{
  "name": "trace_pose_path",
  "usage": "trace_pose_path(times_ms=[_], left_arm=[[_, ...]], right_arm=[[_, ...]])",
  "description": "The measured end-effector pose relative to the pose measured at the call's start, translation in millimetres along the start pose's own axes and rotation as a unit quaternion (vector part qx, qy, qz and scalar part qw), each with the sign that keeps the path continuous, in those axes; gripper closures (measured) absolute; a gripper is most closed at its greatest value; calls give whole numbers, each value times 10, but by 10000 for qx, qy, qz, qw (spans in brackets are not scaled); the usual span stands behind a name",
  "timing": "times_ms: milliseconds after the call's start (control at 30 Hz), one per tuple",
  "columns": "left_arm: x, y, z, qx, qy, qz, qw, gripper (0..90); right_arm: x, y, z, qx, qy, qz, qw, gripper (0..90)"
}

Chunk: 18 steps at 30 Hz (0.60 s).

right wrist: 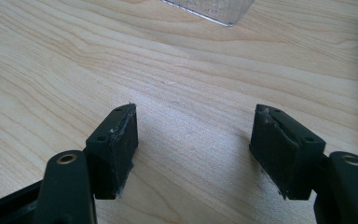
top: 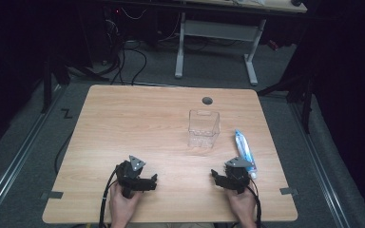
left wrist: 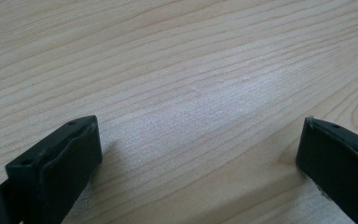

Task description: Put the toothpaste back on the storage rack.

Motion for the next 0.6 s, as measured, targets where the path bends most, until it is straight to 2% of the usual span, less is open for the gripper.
trace_pose_path(times_ms=[600], left_arm=[[5, 4, -8, 9, -1, -8, 10000, 5]], right_arm=[[8, 10, 5, 23, -12, 4, 10000, 321]])
Point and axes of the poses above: each handheld gripper's, and its own axes: y roughly backward along the jaws, x roughly out of its underside, z roughly to its left, the point moved 1 cm from there along -y, roughly forward along the jaws, and after that the axes turned 1 degree about -z, right-handed, at the moved point
